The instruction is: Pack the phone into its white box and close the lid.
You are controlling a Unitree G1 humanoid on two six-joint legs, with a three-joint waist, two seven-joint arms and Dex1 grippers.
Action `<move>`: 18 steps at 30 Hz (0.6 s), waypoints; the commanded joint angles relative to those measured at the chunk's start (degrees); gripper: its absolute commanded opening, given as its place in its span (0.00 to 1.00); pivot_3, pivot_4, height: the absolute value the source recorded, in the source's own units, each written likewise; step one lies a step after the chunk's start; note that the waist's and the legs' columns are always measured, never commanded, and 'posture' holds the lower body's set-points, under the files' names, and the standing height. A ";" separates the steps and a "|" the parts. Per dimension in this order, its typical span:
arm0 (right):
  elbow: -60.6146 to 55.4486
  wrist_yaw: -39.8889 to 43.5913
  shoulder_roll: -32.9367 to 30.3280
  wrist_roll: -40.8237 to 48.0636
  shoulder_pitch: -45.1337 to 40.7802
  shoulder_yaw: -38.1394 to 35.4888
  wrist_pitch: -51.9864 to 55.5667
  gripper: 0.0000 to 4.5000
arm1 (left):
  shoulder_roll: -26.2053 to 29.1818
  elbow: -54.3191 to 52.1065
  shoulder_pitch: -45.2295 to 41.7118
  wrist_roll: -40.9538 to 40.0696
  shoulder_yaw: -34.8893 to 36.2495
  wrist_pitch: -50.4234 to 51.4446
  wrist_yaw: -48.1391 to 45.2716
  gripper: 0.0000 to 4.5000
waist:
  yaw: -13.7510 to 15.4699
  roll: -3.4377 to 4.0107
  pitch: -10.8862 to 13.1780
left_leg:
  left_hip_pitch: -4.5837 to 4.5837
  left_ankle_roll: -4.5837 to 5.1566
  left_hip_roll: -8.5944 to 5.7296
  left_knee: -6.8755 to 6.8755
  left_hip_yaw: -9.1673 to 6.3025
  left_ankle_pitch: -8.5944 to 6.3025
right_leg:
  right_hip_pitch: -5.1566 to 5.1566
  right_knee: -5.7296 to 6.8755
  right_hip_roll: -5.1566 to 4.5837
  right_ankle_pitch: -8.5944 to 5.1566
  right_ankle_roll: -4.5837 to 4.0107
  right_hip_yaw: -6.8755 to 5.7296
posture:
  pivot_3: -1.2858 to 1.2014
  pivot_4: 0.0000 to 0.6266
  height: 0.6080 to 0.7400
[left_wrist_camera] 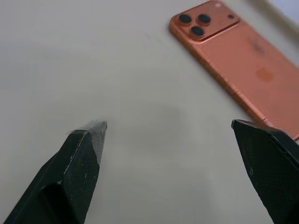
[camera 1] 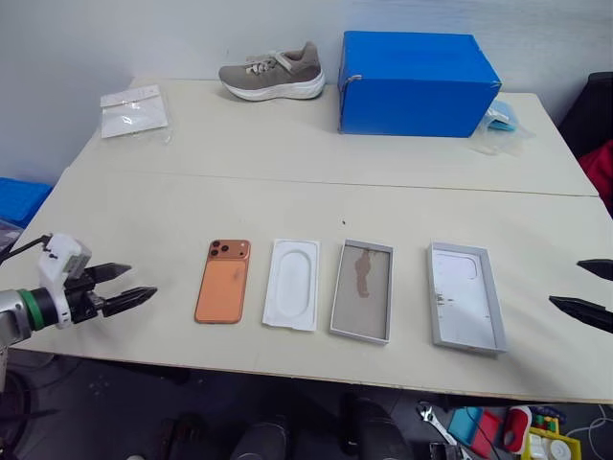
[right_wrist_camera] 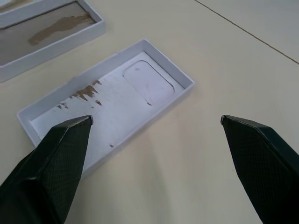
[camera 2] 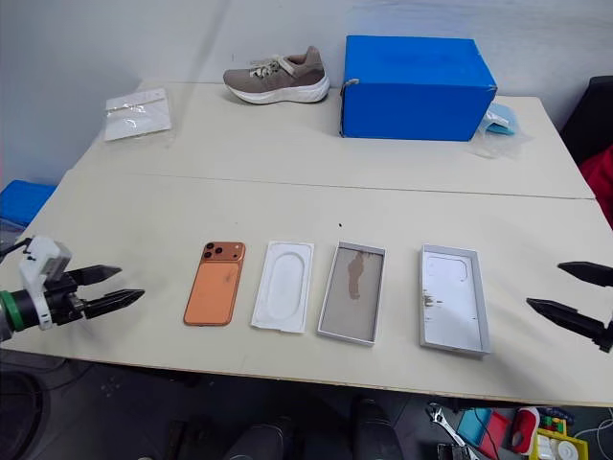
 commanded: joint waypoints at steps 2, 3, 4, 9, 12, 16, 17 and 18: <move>-12.57 -0.44 0.90 5.97 1.18 -1.21 5.45 1.00 | 1.10 -6.75 -1.83 -6.64 -0.97 10.16 -1.43 1.00 | 0.01 0.00 0.00 | 0.00 -0.01 0.03 0.02 0.00 -0.01 | 0.00 0.02 0.02 0.00 0.00 -0.01 | 0.52 0.24 1.00; -13.64 -0.63 1.01 6.31 1.35 -1.26 6.06 1.00 | 1.09 -7.21 -2.17 -7.18 -1.06 11.37 -1.26 1.00 | 0.01 0.00 0.00 | 0.00 -0.03 0.04 0.05 -0.01 -0.01 | 0.00 0.04 0.04 0.00 0.00 -0.01 | 0.52 0.24 1.00; -16.37 -1.25 1.16 7.18 1.37 -0.65 6.91 1.00 | 1.30 -8.34 -3.14 -8.87 -1.84 14.80 -1.20 1.00 | 0.01 0.00 0.00 | 0.00 -0.04 0.05 0.08 -0.01 -0.02 | 0.00 0.05 0.06 0.00 0.00 -0.01 | 0.52 0.24 1.00; -28.28 -4.79 2.12 11.85 -0.05 3.78 9.64 1.00 | 2.00 -13.28 -7.29 -16.20 -7.39 31.32 -0.45 1.00 | 0.00 -0.01 0.00 | 0.02 -0.05 0.05 0.10 -0.01 -0.02 | 0.01 0.12 0.07 0.00 0.00 0.00 | 0.52 0.24 1.00; -33.42 -7.01 2.13 13.42 -1.48 8.18 10.29 1.00 | 0.54 -14.77 -11.75 -18.43 -12.40 40.28 2.20 1.00 | 0.01 -0.05 0.01 | 0.03 -0.06 0.05 0.13 -0.01 -0.03 | 0.01 0.12 0.08 0.00 0.00 0.00 | 0.52 0.24 1.00; -36.65 -9.36 3.08 14.22 -2.93 12.91 10.20 1.00 | -4.78 -13.43 -18.97 -21.17 -14.45 50.00 6.92 1.00 | 0.21 -0.11 0.02 | 0.02 -0.07 0.04 0.18 -0.01 -0.03 | 0.00 0.17 0.09 0.00 0.00 -0.01 | 0.52 0.24 1.00; -37.09 -9.95 3.38 14.02 -3.18 14.01 9.97 1.00 | -6.42 -12.78 -20.38 -21.18 -14.63 51.48 8.36 1.00 | 0.24 -0.15 0.02 | 0.02 -0.07 0.04 0.20 -0.02 -0.03 | 0.00 0.18 0.09 0.00 0.00 -0.02 | 0.52 0.24 1.00; -37.43 -10.52 3.62 13.75 -3.37 14.98 9.78 1.00 | -7.81 -12.50 -21.22 -20.60 -15.02 52.14 9.89 1.00 | 0.20 -0.19 0.02 | 0.02 -0.07 0.03 0.21 -0.02 -0.03 | 0.00 0.18 0.09 0.00 0.00 -0.03 | 0.52 0.24 1.00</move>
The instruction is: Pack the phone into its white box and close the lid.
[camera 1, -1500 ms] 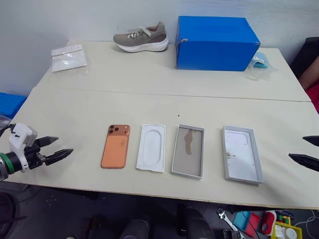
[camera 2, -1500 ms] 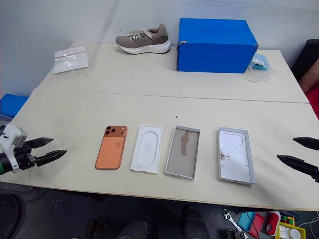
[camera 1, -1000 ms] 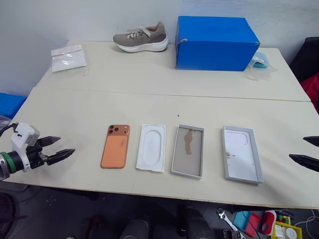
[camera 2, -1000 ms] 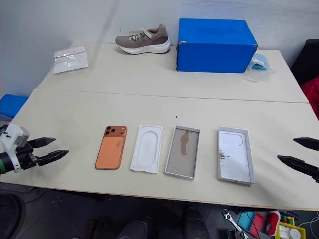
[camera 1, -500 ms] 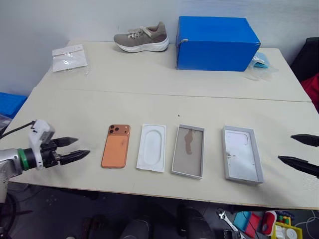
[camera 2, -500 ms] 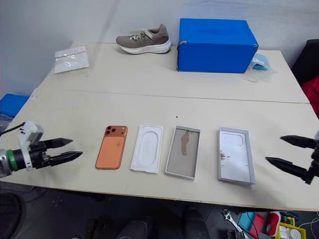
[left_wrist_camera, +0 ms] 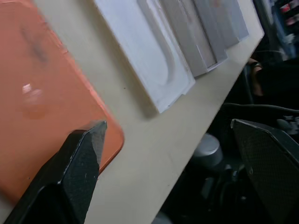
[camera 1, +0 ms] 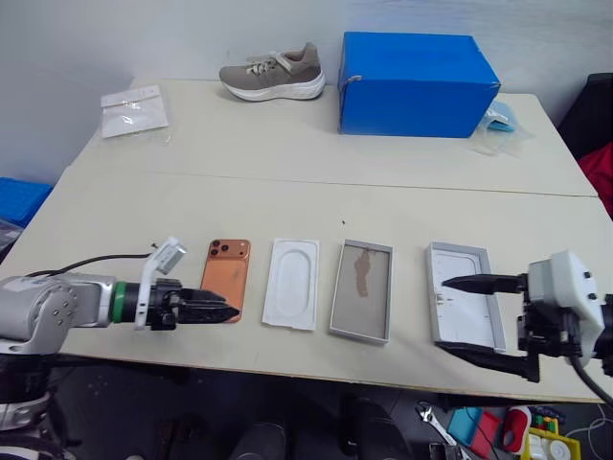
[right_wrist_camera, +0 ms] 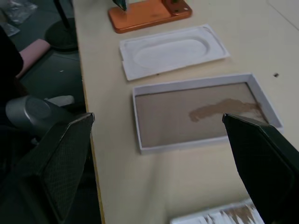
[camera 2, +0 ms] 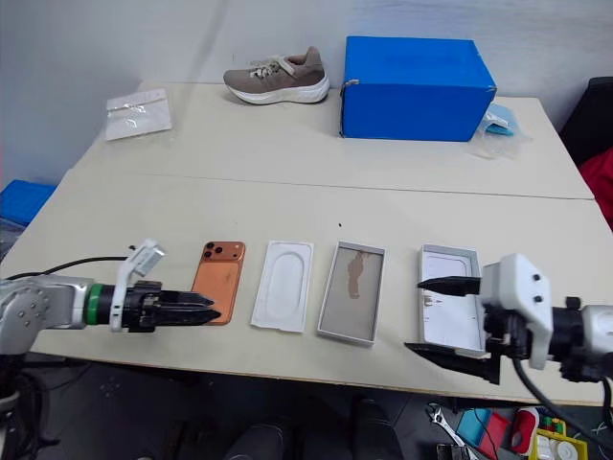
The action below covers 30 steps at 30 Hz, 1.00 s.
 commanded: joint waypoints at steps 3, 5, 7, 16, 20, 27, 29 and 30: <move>-3.20 -2.98 1.57 -0.03 -1.03 4.09 -1.22 1.00 | -5.25 0.74 -4.32 0.41 -1.47 5.79 7.04 0.87 | -0.09 -0.08 0.00 | 0.01 -0.01 -0.01 0.01 0.01 0.00 | -0.01 0.01 0.01 0.00 0.00 -0.01 | 0.52 0.24 1.00; -3.94 -3.85 2.19 -0.42 -1.01 5.49 -1.53 1.00 | -6.44 1.77 -5.95 -1.02 -1.94 9.13 8.21 0.73 | -0.25 -0.13 0.02 | 0.01 -0.04 0.00 0.02 0.02 0.01 | -0.03 0.04 0.04 0.00 0.00 -0.01 | 0.52 0.24 1.00; -4.52 -4.72 2.77 -0.57 -0.98 6.49 -1.73 1.00 | -6.56 4.11 -7.49 -3.30 -3.22 10.02 9.85 0.66 | -0.22 -0.19 0.04 | 0.00 -0.09 0.00 0.07 0.03 0.03 | -0.07 0.13 0.05 0.00 0.00 0.01 | 0.52 0.24 1.00; -5.64 -7.53 4.30 -0.30 -0.10 7.26 -2.03 1.00 | -7.00 13.17 -13.26 -9.21 -8.36 10.02 18.69 0.66 | -0.17 -0.24 0.04 | 0.04 -0.23 0.00 0.08 0.00 0.11 | -0.10 0.28 0.04 -0.01 -0.01 0.04 | 0.52 0.24 1.00; -5.20 -8.18 4.62 -0.29 0.16 6.90 -2.18 1.00 | -7.32 16.18 -14.84 -10.11 -9.74 10.02 20.78 0.66 | -0.17 -0.24 0.04 | 0.03 -0.24 -0.01 0.08 0.01 0.12 | -0.12 0.30 0.05 -0.01 -0.01 0.04 | 0.52 0.24 1.00; -5.04 -8.95 4.73 -0.44 0.11 7.39 -2.44 1.00 | -10.85 19.48 -15.99 -10.43 -9.62 10.02 23.74 0.66 | 0.06 -0.26 0.02 | 0.04 -0.24 -0.03 0.10 0.02 0.13 | -0.12 0.32 0.04 -0.01 -0.01 0.05 | 0.52 0.24 1.00; -5.04 -9.16 4.77 -0.52 0.01 7.60 -2.50 1.00 | -12.87 20.83 -16.31 -9.25 -8.95 10.02 24.37 0.66 | 0.45 -0.26 0.01 | 0.04 -0.23 -0.05 0.12 0.01 0.14 | -0.10 0.33 0.01 -0.01 -0.01 0.04 | 0.52 0.24 1.00; -5.05 -9.25 4.79 -0.53 -0.02 7.67 -2.51 1.00 | -13.58 21.35 -16.44 -8.69 -8.68 10.02 24.54 0.66 | 0.61 -0.26 0.01 | 0.05 -0.23 -0.07 0.13 0.01 0.14 | -0.09 0.33 0.00 -0.01 -0.01 0.04 | 0.52 0.24 1.00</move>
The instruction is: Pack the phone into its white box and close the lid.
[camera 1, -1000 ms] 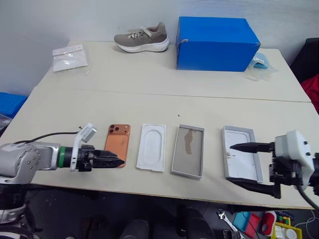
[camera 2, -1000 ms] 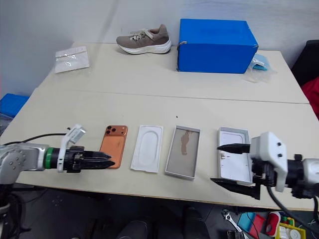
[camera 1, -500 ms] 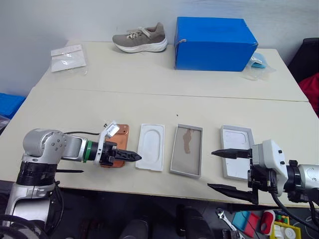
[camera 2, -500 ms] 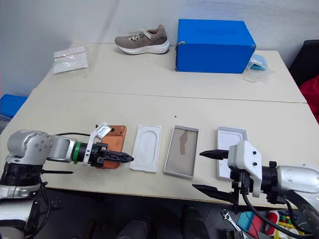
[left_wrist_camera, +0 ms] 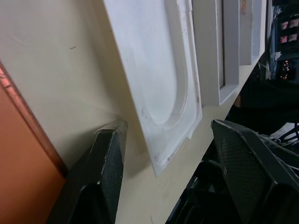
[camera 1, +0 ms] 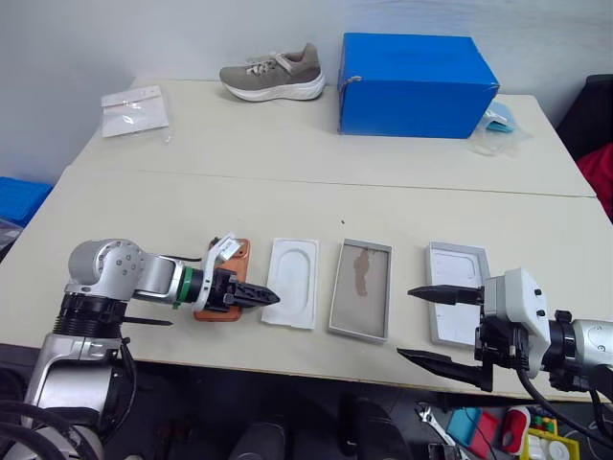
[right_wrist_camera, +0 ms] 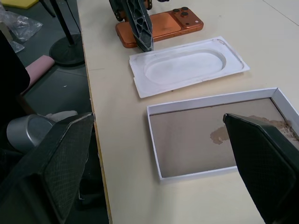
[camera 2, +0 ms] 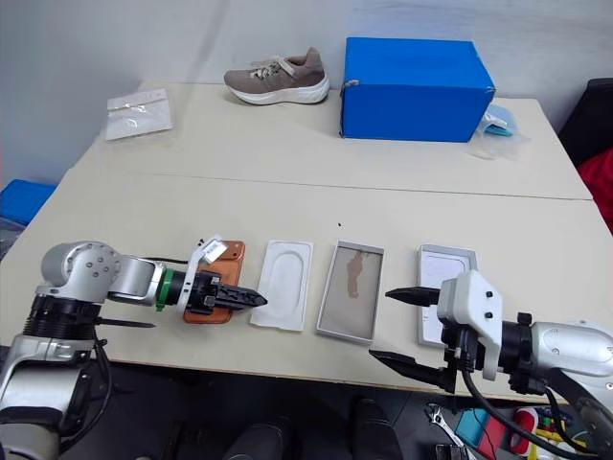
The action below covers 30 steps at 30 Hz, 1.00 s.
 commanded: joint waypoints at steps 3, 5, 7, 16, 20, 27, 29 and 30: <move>-1.10 -0.64 0.52 0.27 -0.45 0.19 -1.12 1.00 | -3.38 2.55 -0.82 2.16 2.09 0.02 0.82 0.54 | 0.71 -0.01 -0.01 | 0.00 0.01 -0.03 0.01 0.00 0.01 | 0.00 -0.01 -0.01 0.00 0.00 0.00 | 0.52 0.24 1.00; -1.19 -0.78 0.50 0.29 -0.36 0.09 -1.07 1.00 | -3.73 2.96 -0.86 2.20 2.55 0.02 0.54 0.40 | 0.73 -0.02 0.00 | -0.01 0.02 -0.04 0.01 0.00 0.01 | -0.01 -0.01 -0.01 0.00 0.00 -0.01 | 0.52 0.24 1.00; -1.34 -0.80 0.52 0.22 0.12 -0.18 -1.13 1.00 | -3.95 3.38 -0.84 2.01 2.89 0.02 0.55 0.26 | 0.71 -0.02 0.00 | -0.03 0.02 -0.04 0.01 0.01 0.01 | -0.04 0.00 -0.01 0.00 0.00 0.00 | 0.52 0.24 1.00; -0.88 -0.79 0.27 -0.01 0.36 -0.40 -1.33 1.00 | -4.02 5.42 -1.07 -0.33 4.75 0.02 0.71 0.01 | 0.69 -0.01 -0.01 | 0.03 -0.03 -0.03 0.01 0.01 0.03 | -0.02 0.08 -0.01 0.00 0.00 0.02 | 0.52 0.24 1.00; -0.64 -0.23 -0.29 -1.68 0.18 0.88 -1.97 1.00 | -1.96 5.38 -1.35 -2.64 4.73 0.02 0.12 0.01 | 0.63 -0.02 0.00 | 0.02 -0.03 -0.03 0.01 0.01 0.04 | -0.03 0.08 -0.01 0.00 0.00 0.02 | 0.52 0.24 1.00; 2.32 0.47 -1.70 -16.00 -3.24 14.65 -8.44 1.00 | 8.24 2.34 -1.69 -8.01 3.09 0.02 -7.27 0.01 | -0.49 -0.06 0.01 | -0.05 -0.09 -0.03 0.01 0.05 0.06 | -0.20 0.21 0.02 -0.01 -0.02 0.06 | 0.52 0.24 1.00; 4.03 0.01 -0.98 -20.04 -5.62 19.71 -9.91 1.00 | 9.81 2.27 -2.04 -7.92 2.55 0.02 -9.51 0.01 | -0.66 -0.07 0.00 | -0.03 -0.10 -0.07 0.01 0.05 0.07 | -0.20 0.24 -0.01 -0.02 -0.03 0.06 | 0.52 0.24 1.00; 4.84 -0.88 -0.10 -21.44 -7.23 22.18 -9.42 1.00 | 10.13 2.49 -2.42 -7.70 2.27 0.02 -10.13 0.01 | -0.65 -0.08 0.00 | -0.04 -0.11 -0.07 0.01 0.04 0.09 | -0.20 0.25 0.00 -0.02 -0.03 0.05 | 0.52 0.24 1.00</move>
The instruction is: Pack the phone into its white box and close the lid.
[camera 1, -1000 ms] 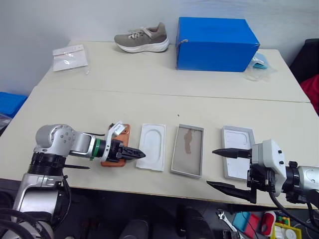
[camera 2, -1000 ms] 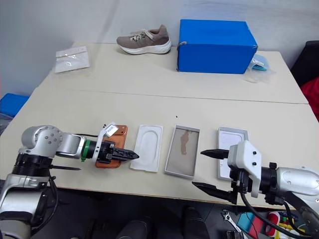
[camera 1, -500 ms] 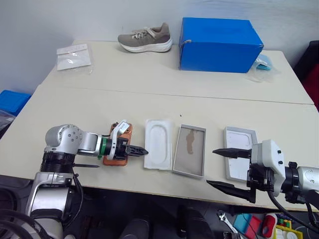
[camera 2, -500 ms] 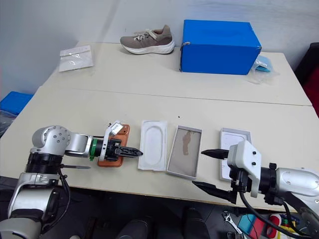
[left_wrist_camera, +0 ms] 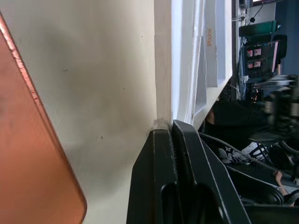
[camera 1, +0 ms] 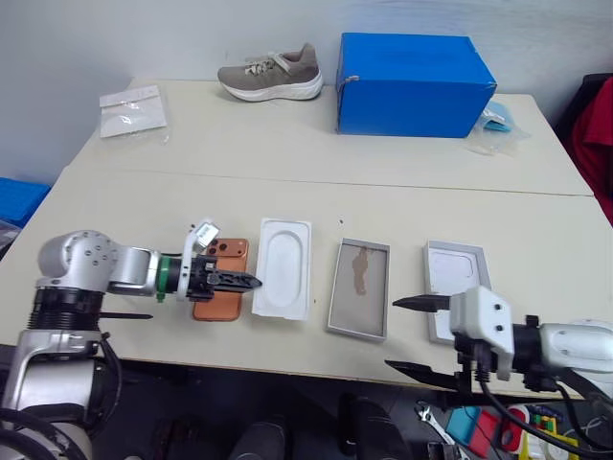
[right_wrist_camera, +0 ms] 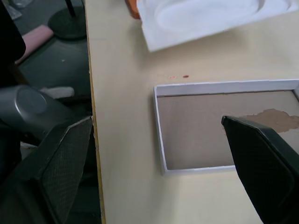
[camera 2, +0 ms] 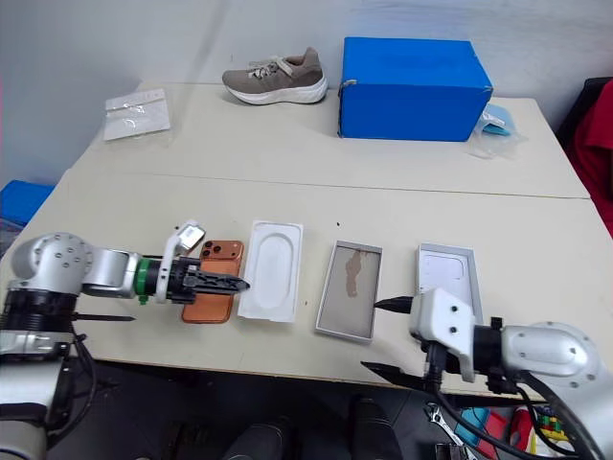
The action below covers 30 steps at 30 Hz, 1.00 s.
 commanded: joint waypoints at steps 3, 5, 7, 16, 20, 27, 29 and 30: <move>4.12 -3.68 3.96 -7.67 -7.07 10.48 -0.04 1.00 | 1.19 -1.17 -2.46 -0.29 -0.78 0.05 -3.64 0.01 | -0.11 -0.11 -0.02 | -0.03 -0.03 -0.01 0.00 0.00 0.03 | -0.05 0.02 0.00 -0.01 -0.01 -0.01 | 0.52 0.24 1.00; 6.48 -4.24 5.51 -10.02 -8.97 13.55 -0.41 0.96 | 1.26 -1.19 -2.71 -0.04 -1.07 0.05 -3.94 0.00 | -0.11 -0.11 -0.03 | -0.05 -0.03 -0.01 0.00 0.00 0.03 | -0.08 0.04 0.00 -0.01 -0.02 0.00 | 0.52 0.24 1.00; 8.54 -4.36 6.69 -12.17 -10.08 16.24 -1.41 0.85 | 1.41 -1.61 -2.60 0.07 -1.30 0.05 -4.08 0.00 | -0.15 -0.14 -0.05 | -0.14 -0.03 -0.02 0.00 0.01 0.03 | -0.22 0.07 0.00 -0.02 -0.03 0.01 | 0.52 0.24 1.00; 16.23 -2.79 7.29 -20.47 -11.65 21.11 -10.57 0.19 | 0.70 -2.35 -2.15 -2.35 -0.97 0.05 -3.83 0.00 | -0.17 -0.17 -0.07 | -0.25 -0.04 -0.07 0.00 0.08 0.08 | -0.42 0.17 -0.01 -0.02 -0.03 -0.07 | 0.52 0.24 1.00; 15.39 2.40 6.65 -16.86 -11.78 19.43 -14.62 0.01 | -0.95 -2.57 -2.29 -2.98 -1.17 0.05 -2.69 0.00 | -0.18 -0.20 -0.09 | -0.24 -0.03 -0.08 0.00 0.07 0.08 | -0.39 0.17 -0.02 -0.02 -0.03 -0.06 | 0.52 0.24 1.00; 17.13 6.14 6.18 -17.72 -12.23 20.04 -17.14 0.01 | -4.32 -4.53 -1.66 -5.71 -2.39 0.05 0.16 0.00 | -0.18 -0.21 -0.08 | -0.25 -0.04 -0.06 0.01 0.07 0.08 | -0.41 0.18 -0.02 -0.02 -0.03 -0.04 | 0.52 0.24 1.00; 17.95 6.09 6.52 -18.42 -12.05 20.64 -17.22 0.01 | -5.29 -4.92 -1.54 -6.35 -2.66 0.05 1.35 0.00 | -0.18 -0.21 -0.09 | -0.24 -0.04 -0.06 0.01 0.07 0.09 | -0.41 0.19 -0.02 -0.02 -0.03 -0.03 | 0.52 0.24 1.00; 18.40 5.75 6.71 -19.19 -12.00 20.97 -17.36 0.01 | -5.75 -4.92 -1.58 -6.73 -2.77 0.05 1.93 0.00 | -0.18 -0.21 -0.09 | -0.25 -0.04 -0.06 0.02 0.07 0.09 | -0.41 0.19 -0.02 -0.02 -0.03 -0.03 | 0.52 0.24 1.00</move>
